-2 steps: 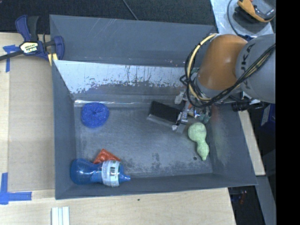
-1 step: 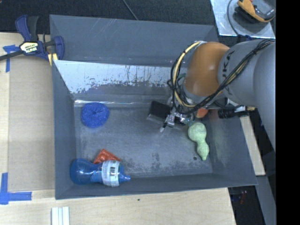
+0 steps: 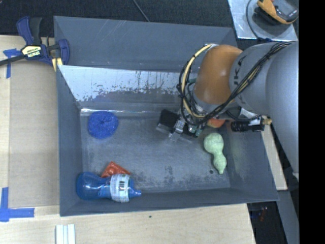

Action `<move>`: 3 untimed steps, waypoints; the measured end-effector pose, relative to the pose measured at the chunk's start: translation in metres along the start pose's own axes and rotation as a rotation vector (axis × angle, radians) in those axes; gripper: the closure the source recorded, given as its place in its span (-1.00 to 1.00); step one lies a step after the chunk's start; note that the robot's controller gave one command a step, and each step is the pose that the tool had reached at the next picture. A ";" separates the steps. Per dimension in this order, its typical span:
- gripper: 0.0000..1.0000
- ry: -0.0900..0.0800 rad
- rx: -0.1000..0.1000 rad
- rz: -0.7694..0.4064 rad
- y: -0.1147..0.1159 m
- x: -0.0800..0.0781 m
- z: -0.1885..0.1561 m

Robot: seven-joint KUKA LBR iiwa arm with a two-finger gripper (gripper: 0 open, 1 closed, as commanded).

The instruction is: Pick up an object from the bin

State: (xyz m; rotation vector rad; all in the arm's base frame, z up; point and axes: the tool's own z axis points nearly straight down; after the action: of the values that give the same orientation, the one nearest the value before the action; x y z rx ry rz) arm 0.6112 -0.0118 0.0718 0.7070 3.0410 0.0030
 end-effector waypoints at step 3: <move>1.00 0.006 0.002 -0.002 -0.001 0.001 -0.057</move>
Offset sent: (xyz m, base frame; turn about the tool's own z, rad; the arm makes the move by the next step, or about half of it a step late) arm -0.0001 0.0000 0.0441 0.0000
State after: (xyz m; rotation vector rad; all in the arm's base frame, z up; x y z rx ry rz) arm 0.6088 -0.0125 0.1292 0.7060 3.0475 0.0015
